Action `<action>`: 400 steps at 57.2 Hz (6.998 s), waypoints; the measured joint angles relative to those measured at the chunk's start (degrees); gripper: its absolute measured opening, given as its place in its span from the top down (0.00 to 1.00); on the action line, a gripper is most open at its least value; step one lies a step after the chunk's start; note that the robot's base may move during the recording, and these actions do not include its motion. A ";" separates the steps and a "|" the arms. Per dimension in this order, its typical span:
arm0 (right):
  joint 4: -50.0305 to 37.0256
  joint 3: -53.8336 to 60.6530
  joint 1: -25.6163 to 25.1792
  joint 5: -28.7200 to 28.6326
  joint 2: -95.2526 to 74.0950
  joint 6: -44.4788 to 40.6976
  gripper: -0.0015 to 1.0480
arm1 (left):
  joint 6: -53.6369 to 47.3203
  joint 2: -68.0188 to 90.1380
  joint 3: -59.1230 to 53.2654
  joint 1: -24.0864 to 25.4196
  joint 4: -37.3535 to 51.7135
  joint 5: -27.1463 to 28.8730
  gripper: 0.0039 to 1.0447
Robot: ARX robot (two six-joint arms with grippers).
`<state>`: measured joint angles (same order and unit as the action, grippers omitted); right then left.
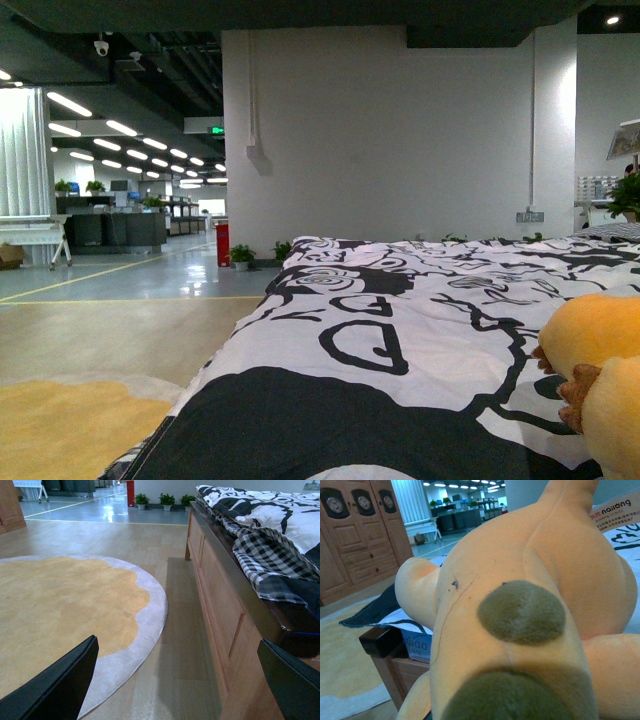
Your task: Put away toys
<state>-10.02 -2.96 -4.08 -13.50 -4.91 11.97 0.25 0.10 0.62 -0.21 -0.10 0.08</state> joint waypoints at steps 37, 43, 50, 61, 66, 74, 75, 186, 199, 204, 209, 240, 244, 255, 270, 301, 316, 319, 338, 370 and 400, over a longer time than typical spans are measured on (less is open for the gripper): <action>0.00 0.00 0.20 0.13 0.13 -0.09 0.83 | 0.00 0.00 0.00 0.04 0.00 -0.07 0.05; 0.00 0.00 0.20 0.24 0.17 -0.15 0.83 | 0.00 0.02 0.00 0.04 0.00 -0.09 0.05; 0.00 0.00 0.20 0.04 0.15 -0.22 0.83 | 0.00 0.02 0.00 0.04 0.00 -0.07 0.05; 0.00 0.00 0.20 0.07 0.15 -0.24 0.83 | 0.00 0.00 0.00 0.04 0.00 -0.02 0.05; 0.00 0.02 0.20 0.07 0.15 -0.26 0.83 | 0.00 0.00 0.00 0.04 0.00 -0.04 0.05; 0.00 0.02 0.20 0.00 0.15 -0.31 0.83 | 0.00 0.00 0.00 0.04 0.00 0.04 0.05; 0.00 0.02 0.20 0.04 0.17 -0.31 0.83 | 0.00 0.00 0.00 0.04 0.00 0.02 0.05; 0.00 0.07 0.24 -0.20 0.24 -0.83 0.83 | 0.00 0.00 0.00 0.07 0.00 0.13 0.05; 0.02 0.07 0.26 0.00 0.26 -0.83 0.83 | 0.00 0.00 0.00 0.07 0.00 -0.04 0.05; 0.02 0.07 0.26 0.20 0.24 -0.83 0.83 | 0.00 0.00 0.00 0.07 0.00 -0.07 0.05; 0.02 0.07 0.26 0.13 0.24 -0.83 0.83 | 0.00 0.00 0.00 0.07 0.00 -0.07 0.05; 0.02 0.07 0.26 0.02 0.24 -0.83 0.83 | 0.00 0.02 0.00 0.07 0.00 -0.07 0.05; 0.02 0.07 0.26 0.24 0.24 -0.83 0.83 | -0.02 0.00 0.00 0.07 0.00 -0.07 0.05; 0.02 0.07 0.26 0.13 0.24 -0.83 0.83 | 0.00 0.00 0.00 0.07 0.00 -0.02 0.05; 0.02 0.09 0.26 0.07 0.24 -0.83 0.83 | -0.02 0.00 0.00 0.07 0.00 -0.07 0.05; 0.02 0.09 0.26 0.04 0.24 -0.83 0.83 | 0.00 0.00 0.00 0.07 0.00 -0.07 0.05; 0.02 0.09 0.26 0.04 0.24 -0.85 0.83 | 0.00 0.00 0.00 0.07 0.00 -0.07 0.05; 0.02 0.09 0.26 0.02 0.24 -0.83 0.83 | 0.00 0.00 0.00 0.07 0.00 -0.07 0.05; 0.02 0.09 0.26 0.22 0.24 -0.83 0.83 | -0.02 0.02 0.00 0.07 0.00 -0.09 0.05; 0.02 0.09 0.26 -0.39 0.24 -0.83 0.83 | 0.00 0.00 0.00 0.09 0.00 0.20 0.05; 0.02 0.09 0.26 0.22 0.24 -0.83 0.83 | 0.00 0.02 0.00 0.07 0.00 -0.04 0.05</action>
<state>-10.00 -2.87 -3.81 -13.28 -4.67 11.14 0.25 0.12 0.62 -0.14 -0.10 0.03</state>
